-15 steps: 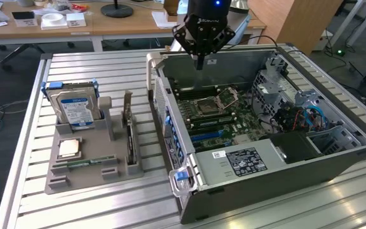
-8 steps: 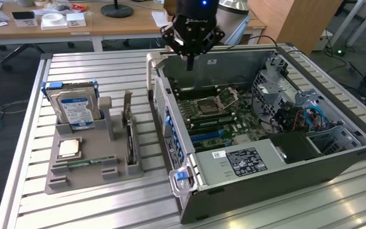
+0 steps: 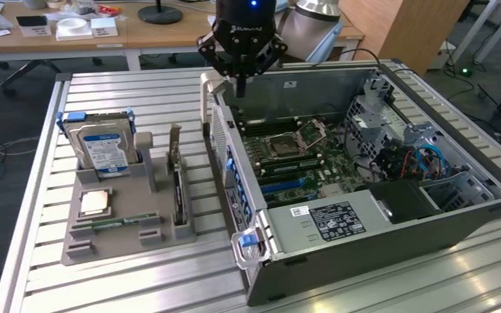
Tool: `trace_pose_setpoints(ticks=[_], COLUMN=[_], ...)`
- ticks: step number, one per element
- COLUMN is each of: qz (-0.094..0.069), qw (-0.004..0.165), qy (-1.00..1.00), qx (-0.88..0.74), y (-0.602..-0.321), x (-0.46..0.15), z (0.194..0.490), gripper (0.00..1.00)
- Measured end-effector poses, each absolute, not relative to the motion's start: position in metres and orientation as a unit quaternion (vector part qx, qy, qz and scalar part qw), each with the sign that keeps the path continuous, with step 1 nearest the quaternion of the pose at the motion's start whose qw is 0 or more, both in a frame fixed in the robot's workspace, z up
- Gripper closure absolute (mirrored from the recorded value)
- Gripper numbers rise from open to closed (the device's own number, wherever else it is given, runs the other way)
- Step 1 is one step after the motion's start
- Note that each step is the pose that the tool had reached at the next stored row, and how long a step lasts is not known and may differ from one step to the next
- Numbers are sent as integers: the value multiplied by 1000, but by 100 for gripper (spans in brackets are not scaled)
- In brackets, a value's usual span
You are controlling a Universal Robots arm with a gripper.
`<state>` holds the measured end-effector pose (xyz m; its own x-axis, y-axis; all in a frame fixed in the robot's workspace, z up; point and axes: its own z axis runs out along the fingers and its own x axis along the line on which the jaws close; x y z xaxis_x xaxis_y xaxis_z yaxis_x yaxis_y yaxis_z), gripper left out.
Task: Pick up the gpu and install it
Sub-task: 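Reach for the gpu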
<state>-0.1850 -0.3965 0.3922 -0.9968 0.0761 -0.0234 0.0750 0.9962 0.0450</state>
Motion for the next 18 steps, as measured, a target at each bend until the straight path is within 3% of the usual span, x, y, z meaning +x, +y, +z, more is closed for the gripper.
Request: trace_pose_setpoints(ticks=[18], qz=[22], qw=[13], qy=[999], qx=[40], y=[-392], x=[-249], z=[389], gripper=[90])
